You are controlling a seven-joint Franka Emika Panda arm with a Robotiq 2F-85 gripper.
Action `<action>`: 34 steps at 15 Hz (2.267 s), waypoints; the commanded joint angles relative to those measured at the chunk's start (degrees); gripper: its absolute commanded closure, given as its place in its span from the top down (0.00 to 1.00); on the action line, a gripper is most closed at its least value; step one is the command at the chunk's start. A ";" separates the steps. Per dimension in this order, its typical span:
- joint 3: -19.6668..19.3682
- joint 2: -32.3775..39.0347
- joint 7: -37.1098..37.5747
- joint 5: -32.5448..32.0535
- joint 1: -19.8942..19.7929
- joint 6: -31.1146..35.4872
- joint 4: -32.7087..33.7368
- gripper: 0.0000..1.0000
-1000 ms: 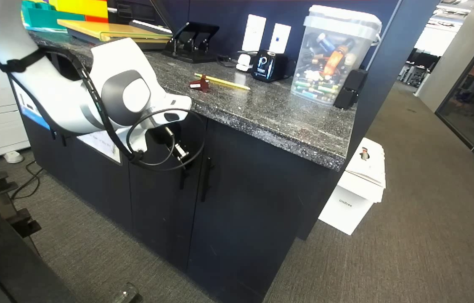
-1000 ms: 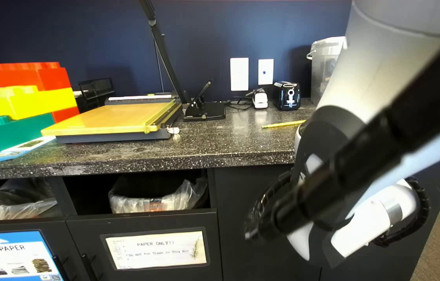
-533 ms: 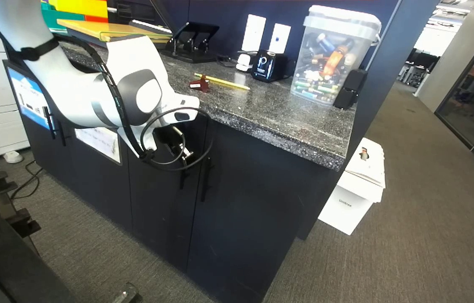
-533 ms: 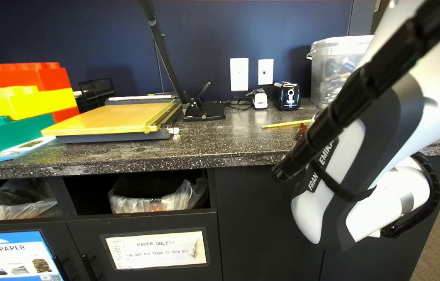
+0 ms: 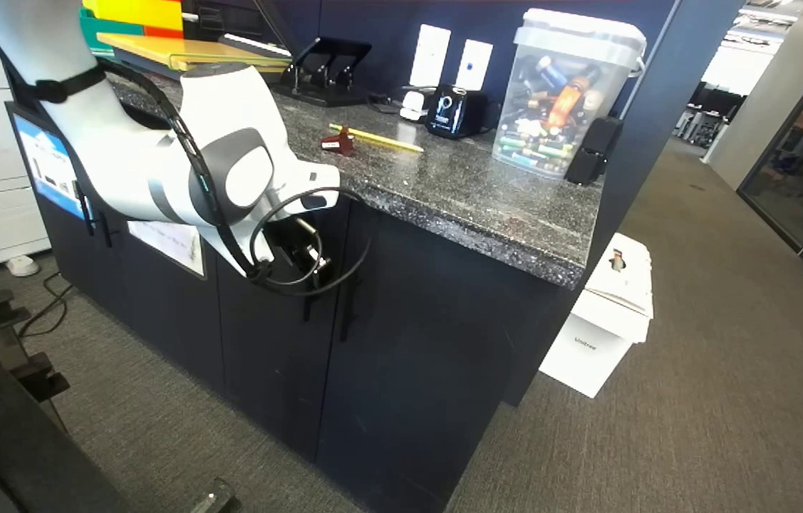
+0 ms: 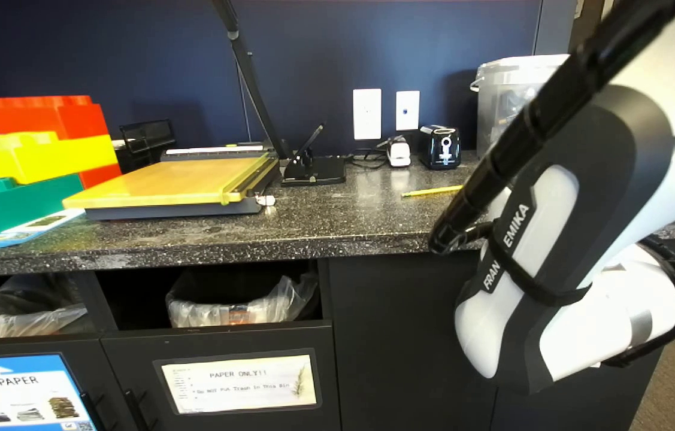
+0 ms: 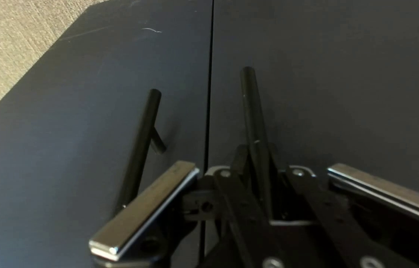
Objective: Open the left cabinet door
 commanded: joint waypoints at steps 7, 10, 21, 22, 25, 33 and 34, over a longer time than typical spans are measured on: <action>4.64 -7.67 -0.20 8.31 4.13 8.15 -15.48 0.04; 12.09 -9.30 -9.45 5.48 -4.31 12.57 -17.44 0.04; 15.66 -10.73 -7.31 22.98 -1.23 17.90 -23.78 0.04; 15.39 -10.82 -7.53 24.17 -0.59 17.47 -23.70 0.04; 19.54 -11.89 -15.05 14.88 -5.69 19.20 -23.97 0.04; 28.43 -14.70 -16.20 6.34 -16.03 13.82 -27.48 0.70; 30.03 -15.46 -16.68 4.57 -17.70 12.23 -28.53 0.78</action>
